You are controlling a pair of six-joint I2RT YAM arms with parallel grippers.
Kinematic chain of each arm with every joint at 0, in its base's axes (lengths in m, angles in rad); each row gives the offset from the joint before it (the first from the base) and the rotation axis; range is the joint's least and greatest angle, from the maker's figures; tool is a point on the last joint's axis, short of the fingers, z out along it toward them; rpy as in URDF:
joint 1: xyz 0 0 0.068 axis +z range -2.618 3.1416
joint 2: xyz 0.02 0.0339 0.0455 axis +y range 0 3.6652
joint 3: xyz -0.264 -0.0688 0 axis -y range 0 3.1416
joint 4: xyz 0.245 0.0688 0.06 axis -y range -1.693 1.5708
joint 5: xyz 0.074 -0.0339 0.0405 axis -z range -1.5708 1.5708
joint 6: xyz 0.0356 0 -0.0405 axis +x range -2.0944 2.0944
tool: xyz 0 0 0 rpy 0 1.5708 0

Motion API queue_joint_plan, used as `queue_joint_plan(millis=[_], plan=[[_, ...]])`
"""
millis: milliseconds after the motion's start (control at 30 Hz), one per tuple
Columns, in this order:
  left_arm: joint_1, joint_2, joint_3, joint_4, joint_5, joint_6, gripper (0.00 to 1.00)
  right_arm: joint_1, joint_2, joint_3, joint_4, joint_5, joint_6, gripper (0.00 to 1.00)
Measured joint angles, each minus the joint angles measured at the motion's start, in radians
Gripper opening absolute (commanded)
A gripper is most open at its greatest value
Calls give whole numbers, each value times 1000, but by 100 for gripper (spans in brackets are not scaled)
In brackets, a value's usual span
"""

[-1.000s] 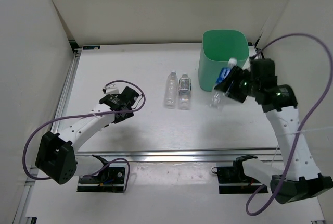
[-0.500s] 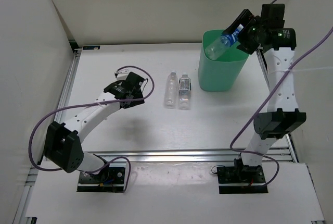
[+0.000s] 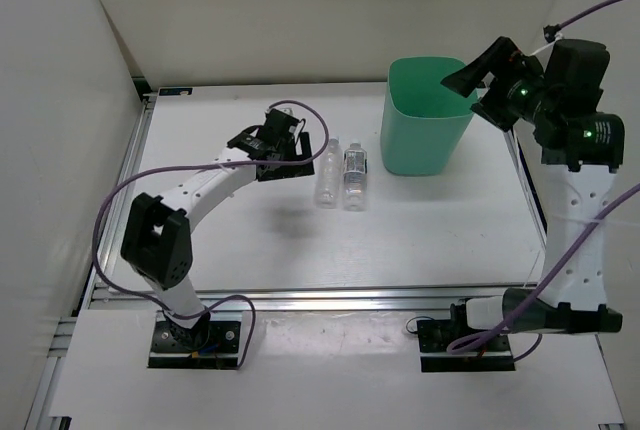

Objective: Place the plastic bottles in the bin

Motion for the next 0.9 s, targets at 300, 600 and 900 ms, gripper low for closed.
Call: queue_joint_plan(millis=[300, 600, 900], plan=[[0, 214, 144, 36, 90, 5, 100, 8, 60, -82, -4, -96, -19, 100], [0, 389, 346, 56, 158, 6, 100, 8, 84, -77, -4, -141, -34, 100], [4, 547, 408, 66, 237, 2, 97, 8, 84, -75, -5, -142, -55, 100]])
